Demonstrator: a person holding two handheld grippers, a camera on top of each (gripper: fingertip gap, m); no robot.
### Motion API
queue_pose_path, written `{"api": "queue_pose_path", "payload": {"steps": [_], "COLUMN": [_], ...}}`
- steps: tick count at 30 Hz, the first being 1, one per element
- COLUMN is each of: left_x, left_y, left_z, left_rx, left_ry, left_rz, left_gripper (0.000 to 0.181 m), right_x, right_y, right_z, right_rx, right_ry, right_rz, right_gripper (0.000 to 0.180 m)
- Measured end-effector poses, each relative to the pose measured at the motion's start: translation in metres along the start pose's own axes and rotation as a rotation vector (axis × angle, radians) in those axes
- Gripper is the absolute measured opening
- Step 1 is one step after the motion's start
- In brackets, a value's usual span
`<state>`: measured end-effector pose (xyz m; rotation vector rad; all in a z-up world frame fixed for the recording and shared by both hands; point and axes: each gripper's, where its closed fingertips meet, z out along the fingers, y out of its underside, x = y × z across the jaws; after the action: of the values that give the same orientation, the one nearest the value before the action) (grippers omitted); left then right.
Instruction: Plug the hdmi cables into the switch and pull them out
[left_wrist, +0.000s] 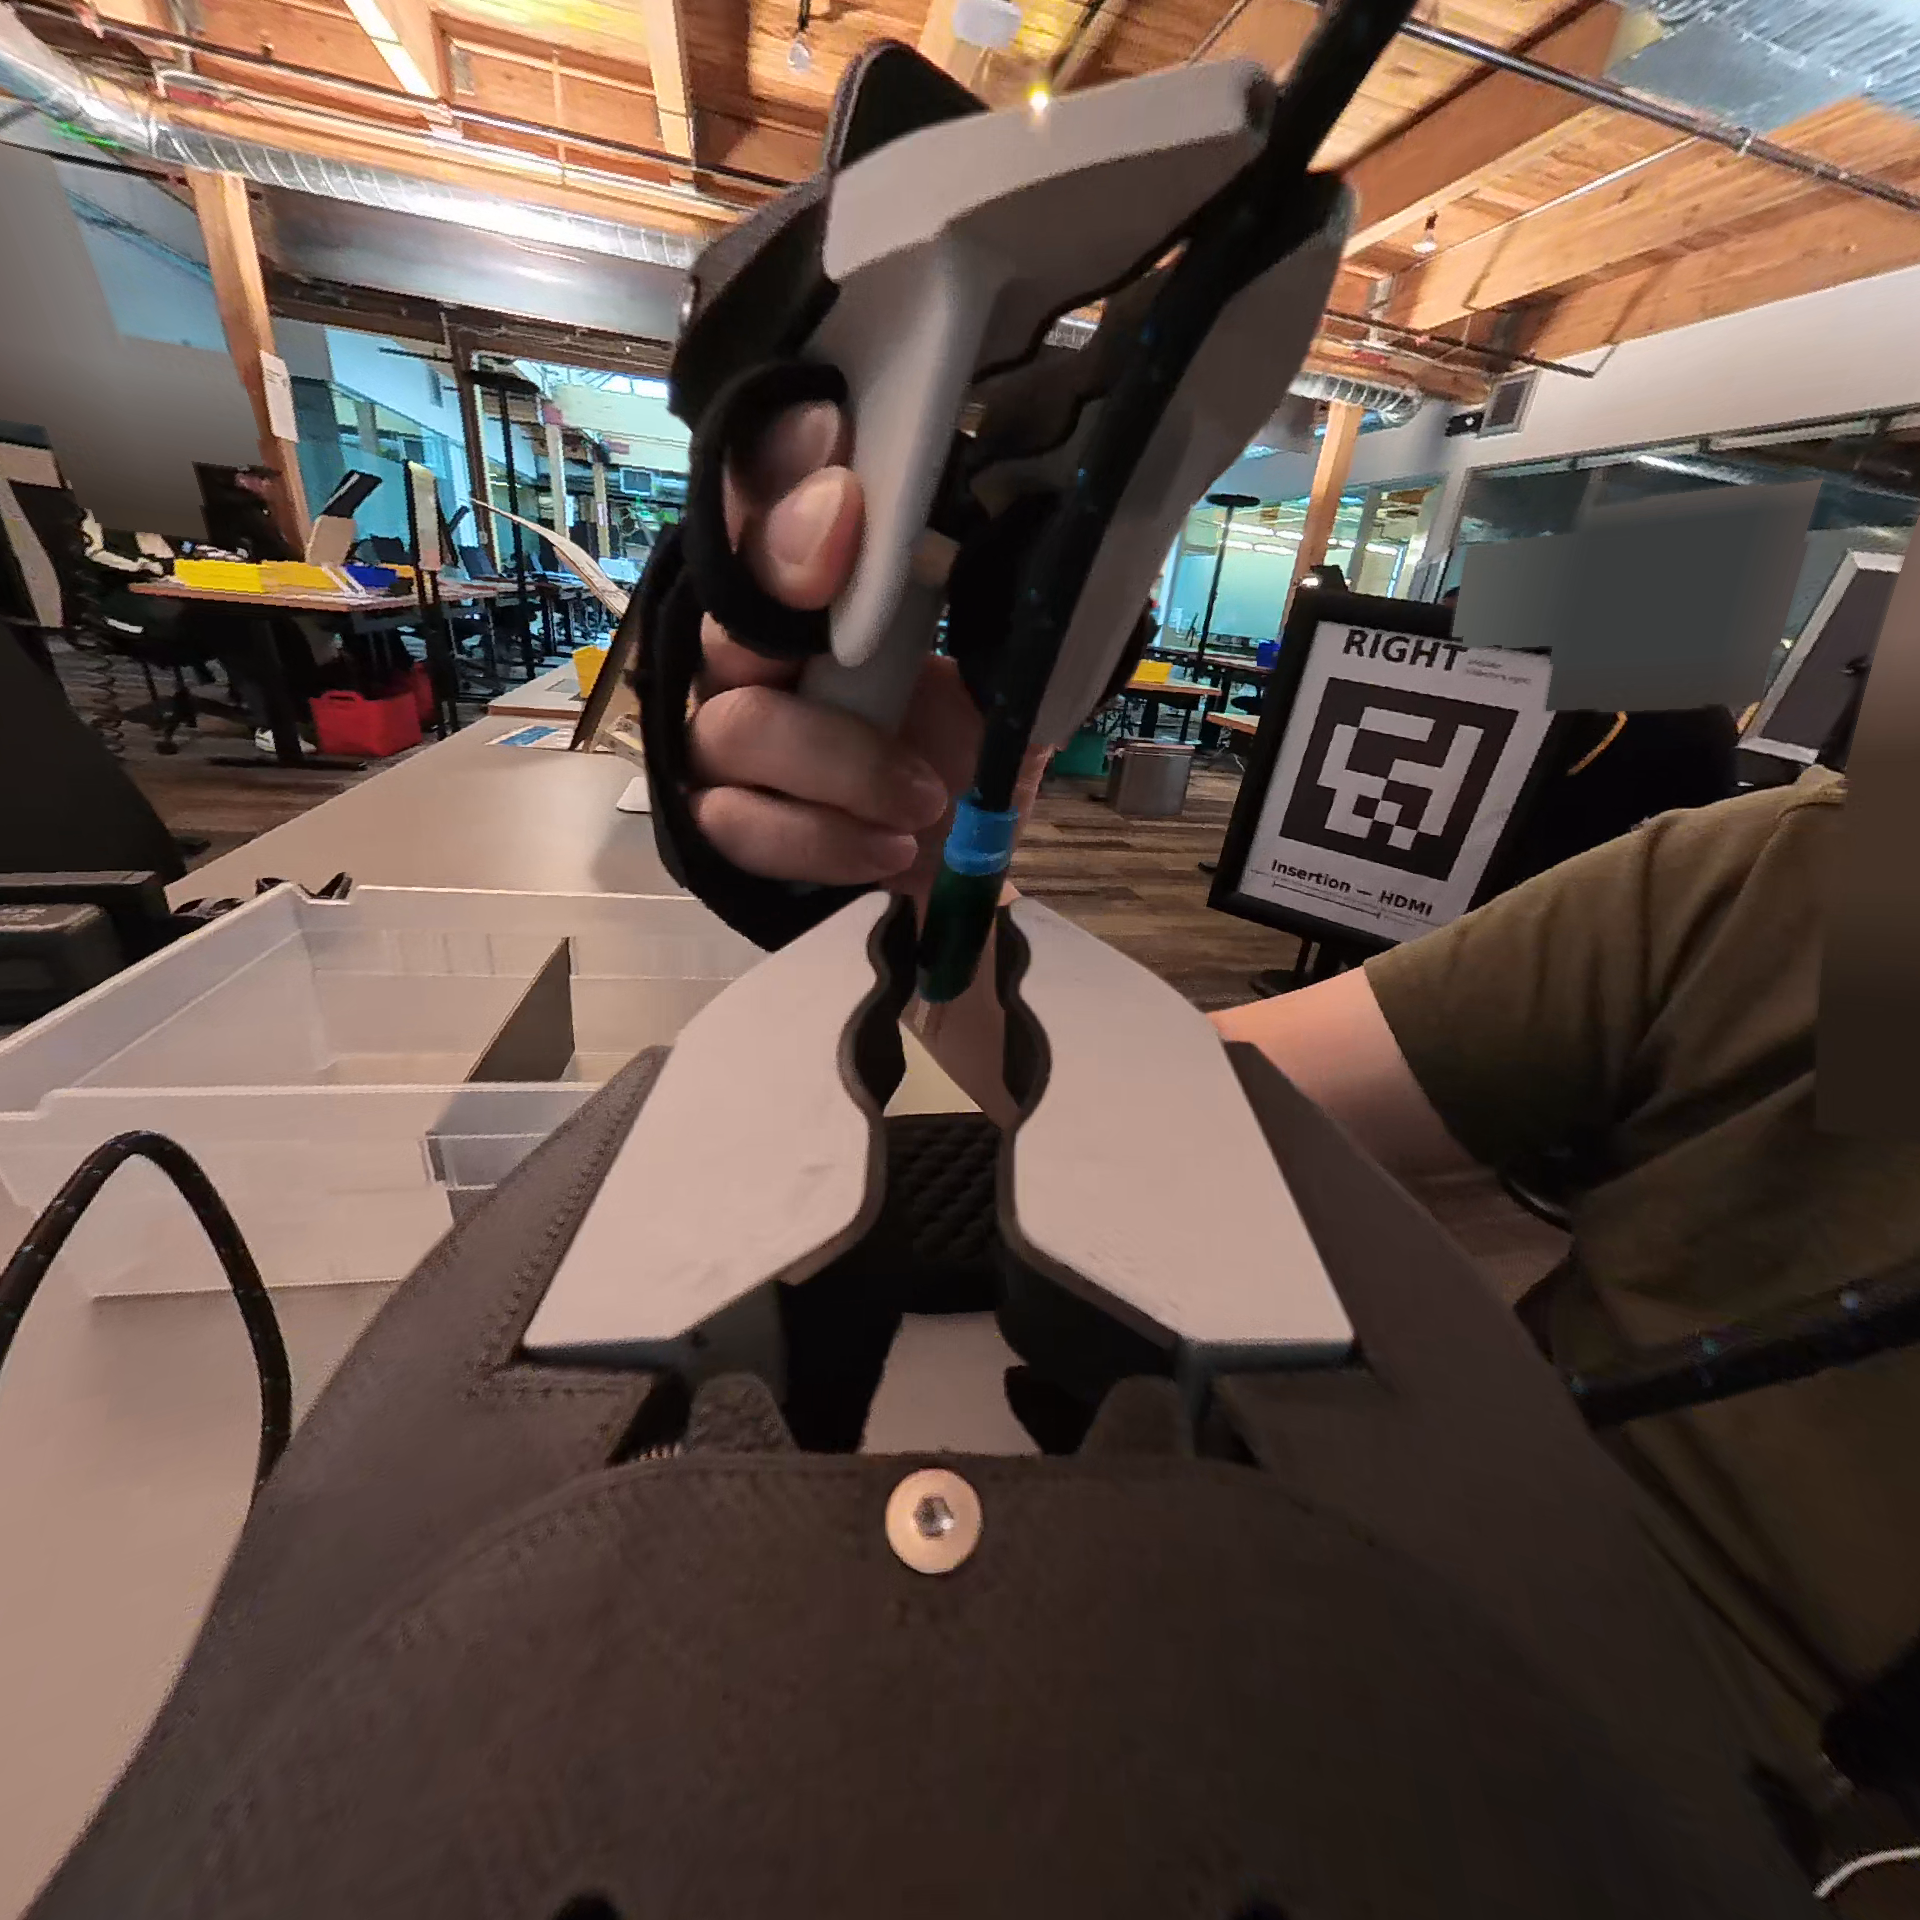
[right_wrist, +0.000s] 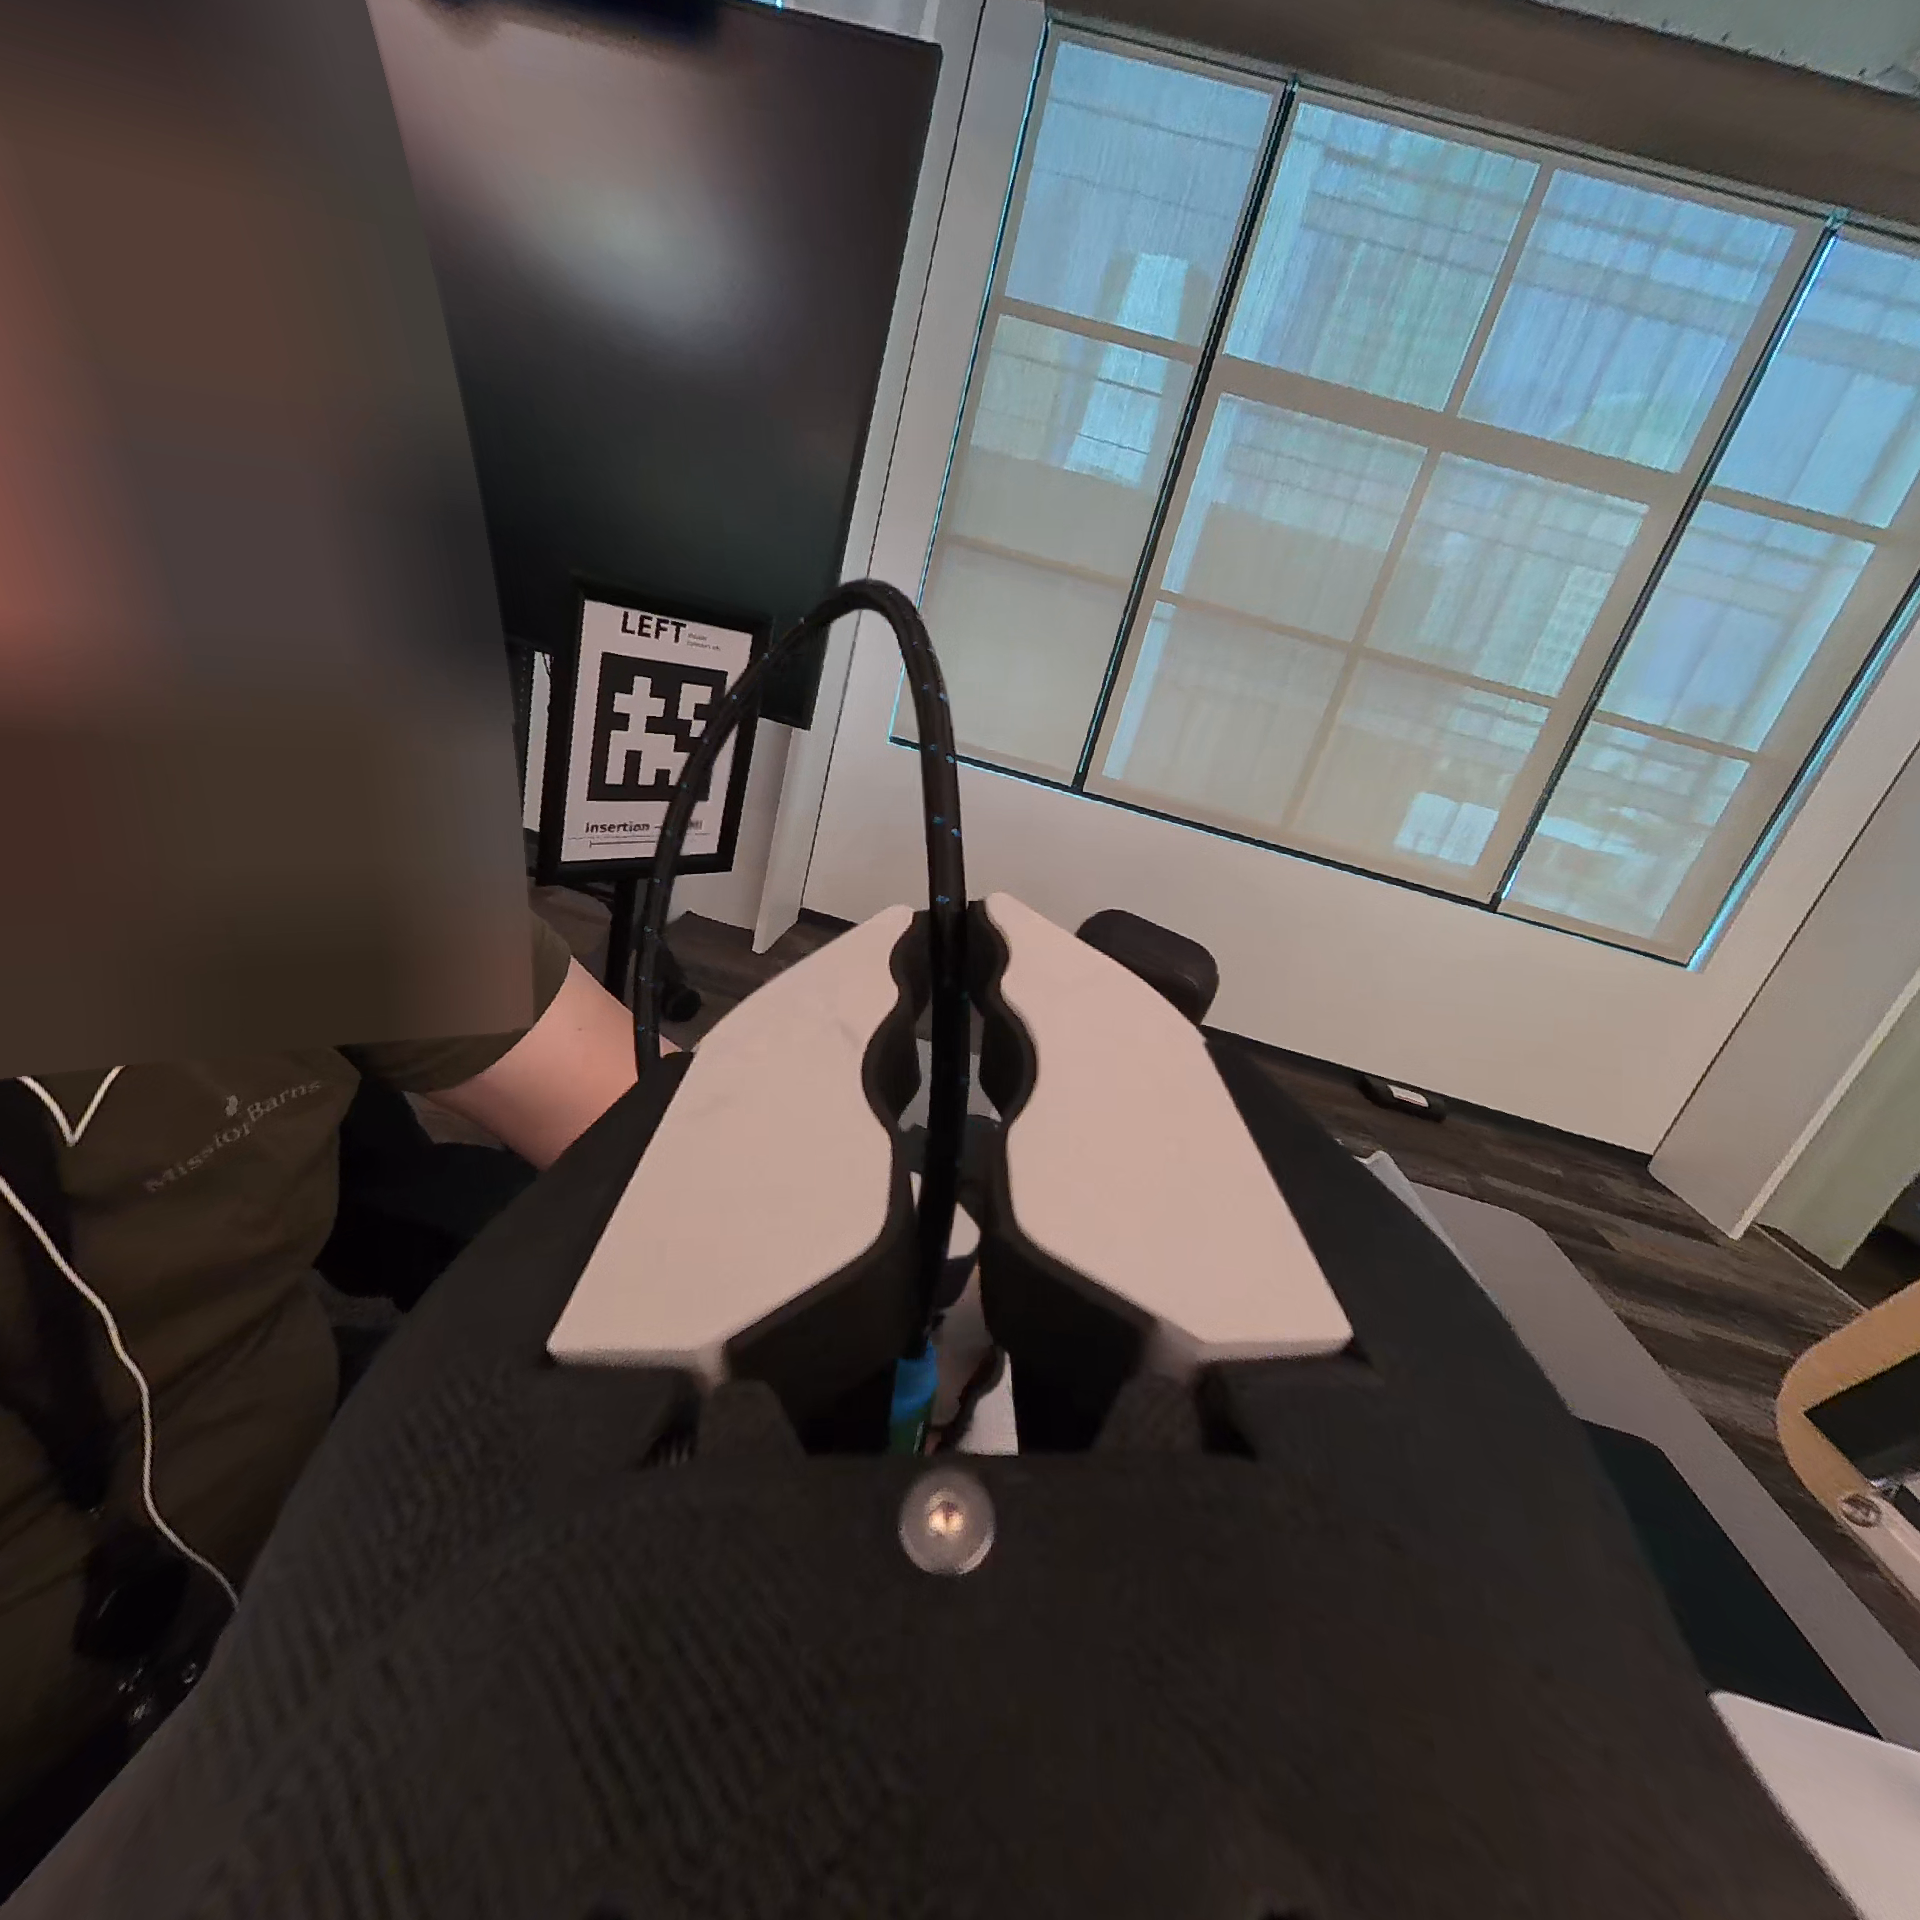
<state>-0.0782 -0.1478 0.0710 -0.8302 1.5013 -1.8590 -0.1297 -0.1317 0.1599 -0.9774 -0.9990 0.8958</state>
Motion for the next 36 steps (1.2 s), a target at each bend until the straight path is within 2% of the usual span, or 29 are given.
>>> {"api": "queue_pose_path", "payload": {"steps": [3,9,11,14,17,20,25,32,36], "left_x": [0.005,0.014,0.020,0.022,0.021,0.024,0.034,0.030,0.032], "left_y": [0.004,0.014,0.018,0.020,0.030,0.048,0.067,0.079,0.081], "left_z": [-0.005,-0.036,-0.045,-0.050,-0.056,-0.062,-0.063,-0.065,-0.066], "left_rx": [-0.062,-0.426,-0.516,-0.557,-0.608,-0.706,-0.796,-0.809,-0.818], "left_ry": [0.051,0.075,0.094,0.093,0.104,0.124,0.189,0.210,0.226], "left_rz": [0.007,-0.014,-0.076,-0.180,-0.285,-0.300,-0.409,-0.487,-0.529], "left_gripper": [0.012,0.011,0.011,0.011,0.011,0.011,0.011,0.011,0.011], "right_x": [0.001,-0.016,-0.020,-0.018,-0.016,-0.010,-0.026,-0.040,-0.044], "right_y": [0.001,0.008,0.024,0.061,0.081,0.105,0.115,0.136,0.146], "right_z": [-0.002,-0.027,-0.035,-0.041,-0.037,-0.035,-0.031,-0.031,-0.031], "right_rx": [-0.008,-0.076,-0.153,-0.305,-0.359,-0.453,-0.435,-0.579,-0.653], "right_ry": [-0.003,-0.122,-0.148,-0.152,-0.168,-0.151,-0.269,-0.342,-0.357], "right_rz": [0.004,-0.072,-0.131,-0.172,-0.165,-0.154,-0.086,-0.126,-0.136], "right_gripper": [0.008,0.007,0.012,0.030,0.035,0.039,0.032,0.012,0.012]}}
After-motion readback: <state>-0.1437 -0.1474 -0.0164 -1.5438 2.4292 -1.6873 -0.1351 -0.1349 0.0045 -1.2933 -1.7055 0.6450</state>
